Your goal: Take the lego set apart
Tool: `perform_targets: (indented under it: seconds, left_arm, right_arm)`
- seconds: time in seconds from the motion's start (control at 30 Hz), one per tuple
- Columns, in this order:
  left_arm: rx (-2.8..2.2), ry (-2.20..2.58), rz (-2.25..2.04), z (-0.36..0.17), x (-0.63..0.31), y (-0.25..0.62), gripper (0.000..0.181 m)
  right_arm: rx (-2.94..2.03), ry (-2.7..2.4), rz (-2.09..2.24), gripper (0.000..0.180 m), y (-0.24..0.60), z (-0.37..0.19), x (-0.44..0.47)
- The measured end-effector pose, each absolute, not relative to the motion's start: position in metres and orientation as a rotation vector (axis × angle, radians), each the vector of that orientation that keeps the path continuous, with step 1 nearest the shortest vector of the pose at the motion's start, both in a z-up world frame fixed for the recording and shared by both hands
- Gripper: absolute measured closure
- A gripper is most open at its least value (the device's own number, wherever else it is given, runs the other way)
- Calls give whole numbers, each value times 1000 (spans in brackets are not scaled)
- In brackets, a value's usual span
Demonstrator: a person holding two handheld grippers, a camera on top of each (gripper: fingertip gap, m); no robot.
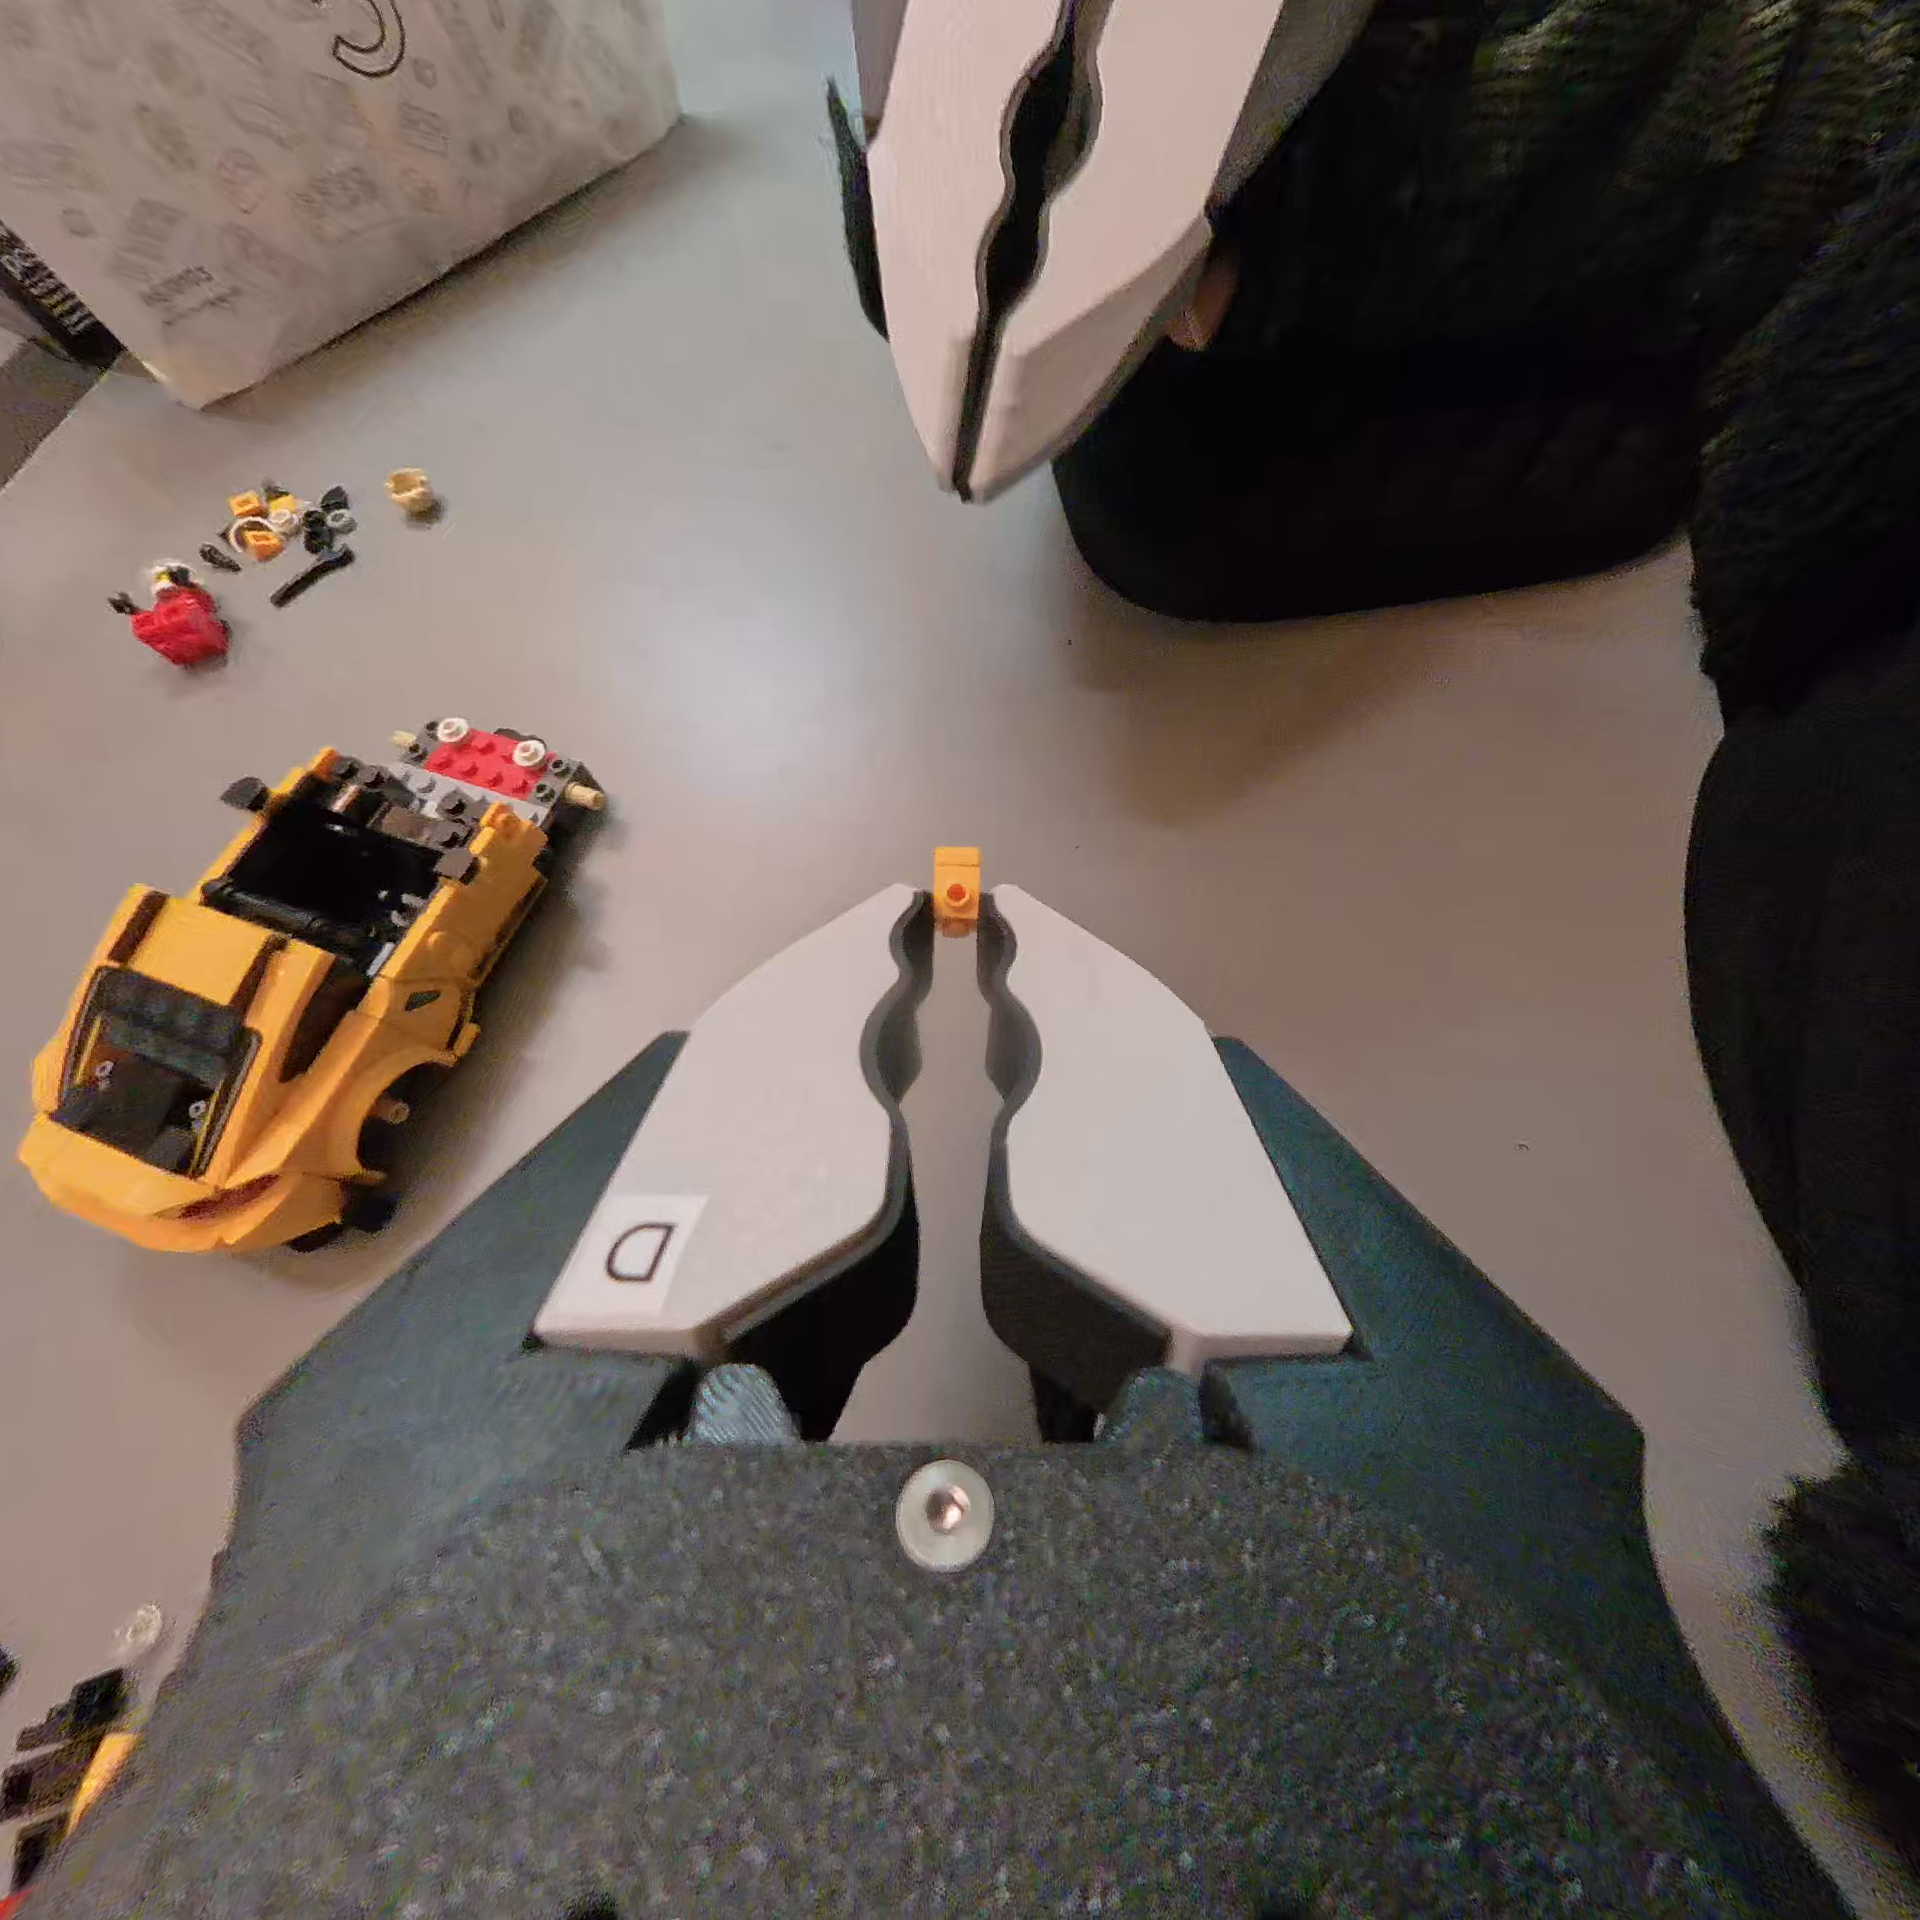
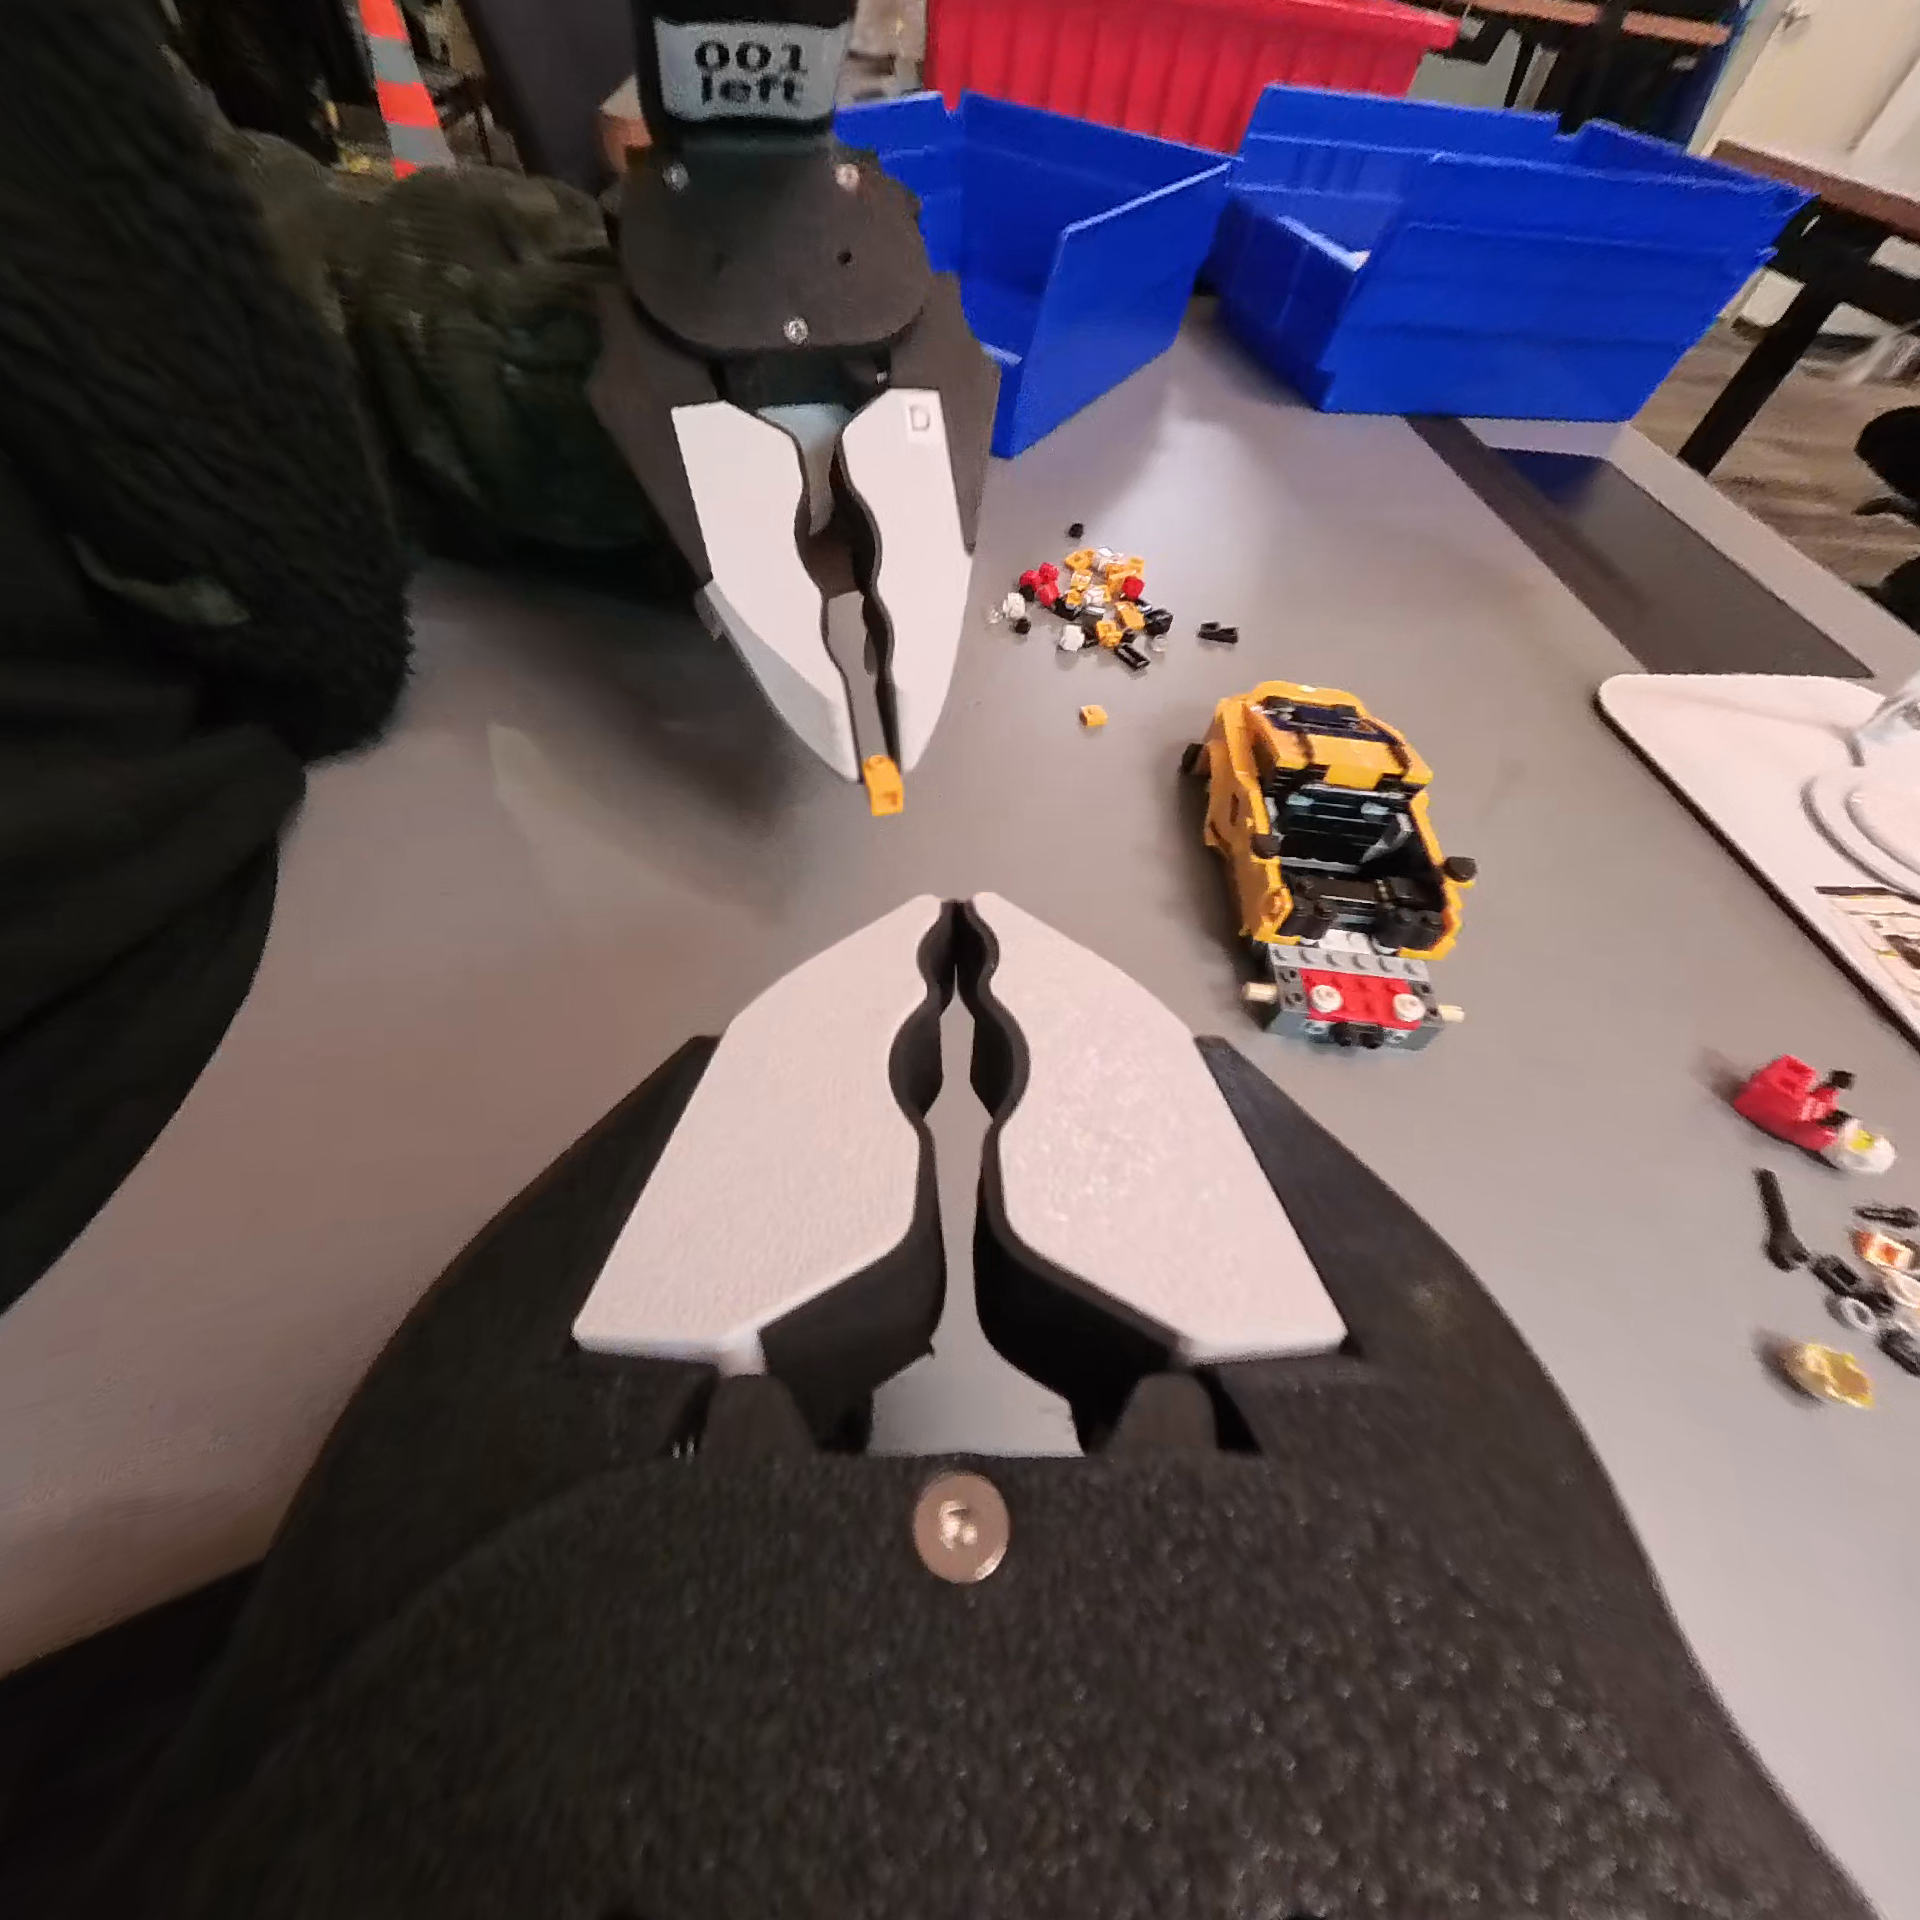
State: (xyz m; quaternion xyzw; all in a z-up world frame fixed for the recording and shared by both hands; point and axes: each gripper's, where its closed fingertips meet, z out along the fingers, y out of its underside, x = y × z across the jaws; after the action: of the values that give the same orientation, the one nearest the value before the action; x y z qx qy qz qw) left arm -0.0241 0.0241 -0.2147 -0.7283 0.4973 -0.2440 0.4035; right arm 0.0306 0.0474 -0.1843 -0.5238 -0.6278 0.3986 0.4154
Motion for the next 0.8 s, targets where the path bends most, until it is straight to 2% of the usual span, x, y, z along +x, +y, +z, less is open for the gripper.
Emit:
perform_targets:
  seconds: [0.4,0.5,0.8]
  left_arm:
    - [-1792,1268,-622,-210,-17,23,173]
    - [-1761,1314,-612,-210,-6,17,173]
    - [-1737,1353,-576,-213,-2,12,173]
  right_arm:
    - [-1271,-1686,938,180,26,-198,7]
    - [-1263,-1737,916,168,17,-204,-4]
    - [-1268,-1764,941,172,12,-208,-4]
